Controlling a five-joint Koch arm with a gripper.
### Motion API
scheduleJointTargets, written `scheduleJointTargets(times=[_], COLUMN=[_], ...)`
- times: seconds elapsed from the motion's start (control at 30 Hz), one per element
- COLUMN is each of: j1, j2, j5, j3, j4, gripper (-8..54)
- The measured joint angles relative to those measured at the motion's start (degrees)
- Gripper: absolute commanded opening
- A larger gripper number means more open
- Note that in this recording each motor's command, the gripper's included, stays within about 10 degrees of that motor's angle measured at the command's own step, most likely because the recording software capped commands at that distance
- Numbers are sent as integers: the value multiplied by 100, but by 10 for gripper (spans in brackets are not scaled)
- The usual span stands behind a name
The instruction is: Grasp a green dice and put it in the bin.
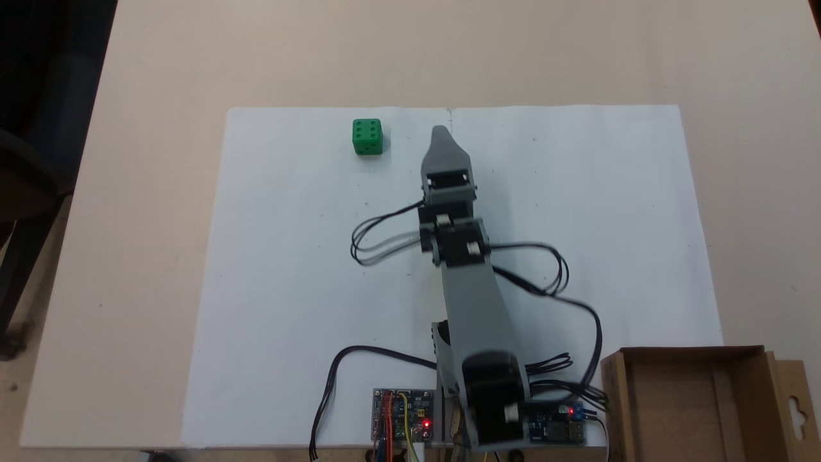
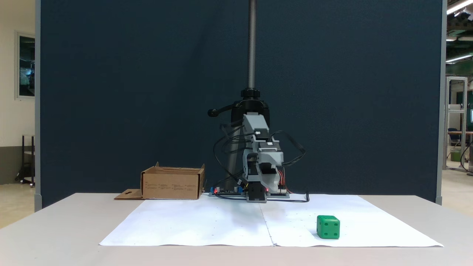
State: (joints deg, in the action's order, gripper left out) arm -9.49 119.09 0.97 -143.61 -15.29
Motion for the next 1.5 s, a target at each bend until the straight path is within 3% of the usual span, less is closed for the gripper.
scheduleJointTargets(times=[0.6,1.1,1.33,1.5], j1=[-914,-1503,-1573,-1573], j2=[-2777,-4667,-6398,-6996], j5=[457,2268,2417,2417], j3=[3946,7752,9589,9633], j4=[4447,6521,7163,7225], gripper=[413,415,388,367])
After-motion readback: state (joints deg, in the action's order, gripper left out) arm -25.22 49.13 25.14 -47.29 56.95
